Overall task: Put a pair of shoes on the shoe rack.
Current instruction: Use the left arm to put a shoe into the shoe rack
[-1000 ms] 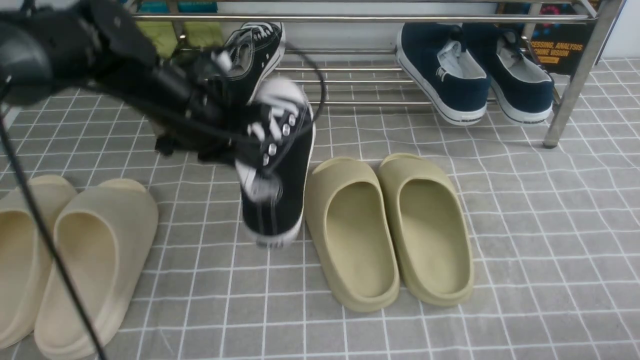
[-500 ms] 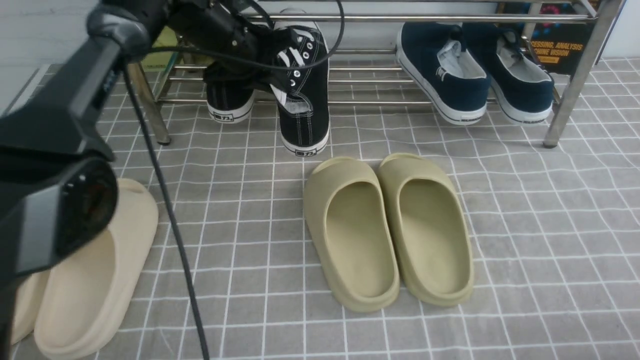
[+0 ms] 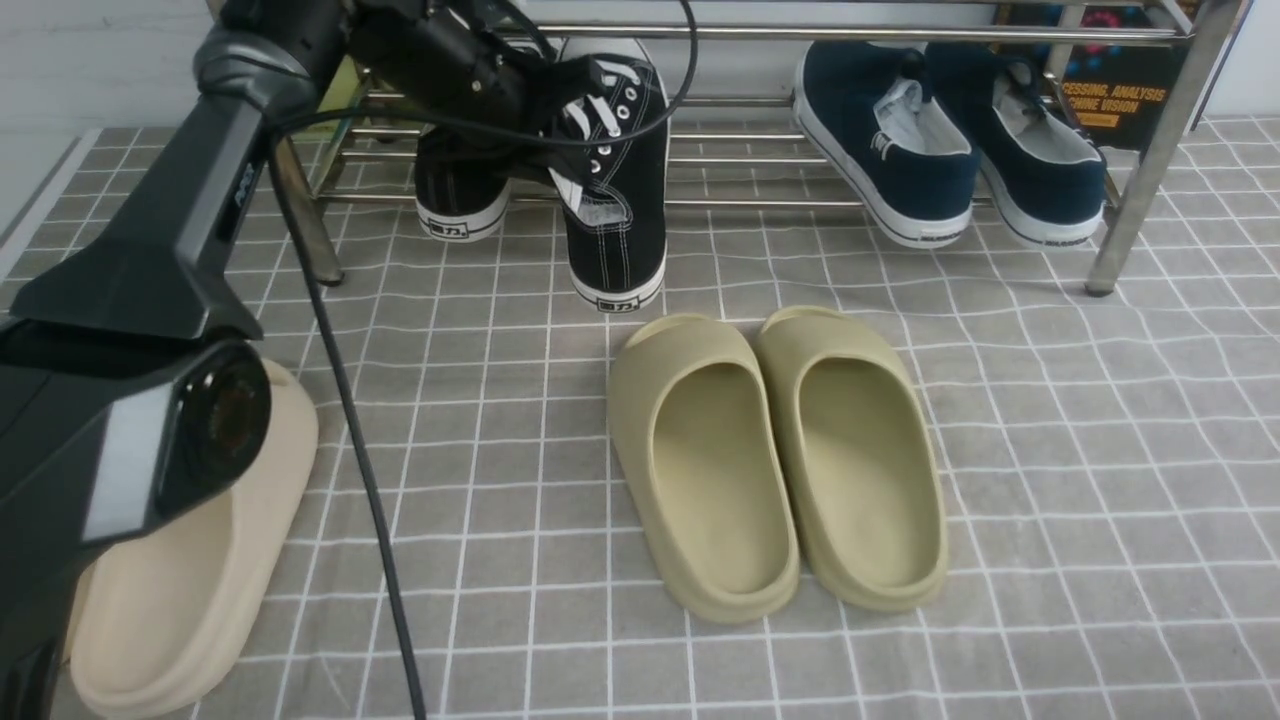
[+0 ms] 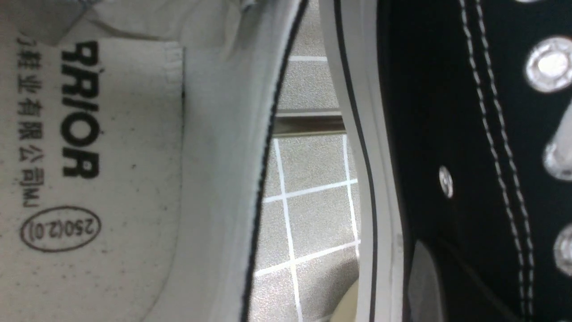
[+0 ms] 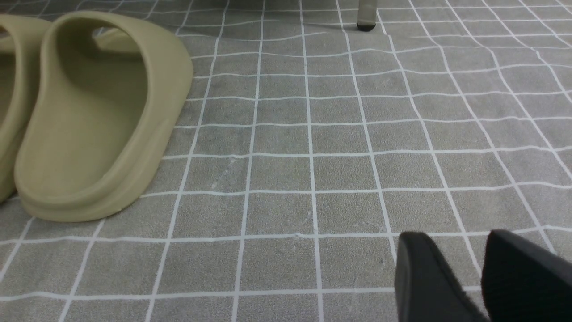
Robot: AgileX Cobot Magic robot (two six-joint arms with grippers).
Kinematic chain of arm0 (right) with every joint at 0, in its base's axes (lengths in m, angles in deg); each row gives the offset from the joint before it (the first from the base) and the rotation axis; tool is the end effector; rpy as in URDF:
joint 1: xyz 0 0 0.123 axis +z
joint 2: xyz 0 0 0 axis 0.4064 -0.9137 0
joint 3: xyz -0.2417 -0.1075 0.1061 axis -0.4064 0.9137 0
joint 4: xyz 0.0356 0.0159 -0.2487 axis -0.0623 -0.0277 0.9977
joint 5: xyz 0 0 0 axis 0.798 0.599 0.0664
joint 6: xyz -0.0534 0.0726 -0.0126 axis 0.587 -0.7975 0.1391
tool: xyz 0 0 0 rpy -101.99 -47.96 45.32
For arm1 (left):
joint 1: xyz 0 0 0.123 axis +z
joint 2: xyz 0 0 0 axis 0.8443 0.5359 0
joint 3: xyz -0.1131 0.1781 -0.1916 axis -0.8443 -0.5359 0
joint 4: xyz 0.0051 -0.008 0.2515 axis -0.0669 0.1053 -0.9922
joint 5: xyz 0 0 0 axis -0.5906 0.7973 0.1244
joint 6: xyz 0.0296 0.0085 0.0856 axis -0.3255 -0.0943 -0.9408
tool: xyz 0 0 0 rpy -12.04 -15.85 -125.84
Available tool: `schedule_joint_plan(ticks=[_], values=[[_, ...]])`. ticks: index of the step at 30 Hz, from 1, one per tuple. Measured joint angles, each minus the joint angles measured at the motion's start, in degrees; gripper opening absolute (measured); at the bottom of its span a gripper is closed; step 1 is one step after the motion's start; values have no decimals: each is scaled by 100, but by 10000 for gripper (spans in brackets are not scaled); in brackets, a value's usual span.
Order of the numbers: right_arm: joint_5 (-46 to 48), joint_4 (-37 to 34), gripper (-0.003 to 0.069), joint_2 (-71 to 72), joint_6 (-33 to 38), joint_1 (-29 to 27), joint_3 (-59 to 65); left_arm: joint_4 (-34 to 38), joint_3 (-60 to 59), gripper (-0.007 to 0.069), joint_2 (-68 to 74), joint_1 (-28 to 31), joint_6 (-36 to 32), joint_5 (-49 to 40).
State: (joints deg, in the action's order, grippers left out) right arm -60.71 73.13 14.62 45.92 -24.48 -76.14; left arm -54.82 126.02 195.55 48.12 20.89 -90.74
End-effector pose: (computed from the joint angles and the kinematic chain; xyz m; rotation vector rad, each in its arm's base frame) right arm 0.0522 0.0020 0.1739 0.0398 1.8748 0.0549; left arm 0.5236 -0.1326 0.2646 0.0429 2.5588 -0.8304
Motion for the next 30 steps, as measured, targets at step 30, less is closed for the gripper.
schedule_joint_plan(ticks=[30], values=[[0,0,239,0,0,0,0,-2648,-24,38,-229,-835,308,32]])
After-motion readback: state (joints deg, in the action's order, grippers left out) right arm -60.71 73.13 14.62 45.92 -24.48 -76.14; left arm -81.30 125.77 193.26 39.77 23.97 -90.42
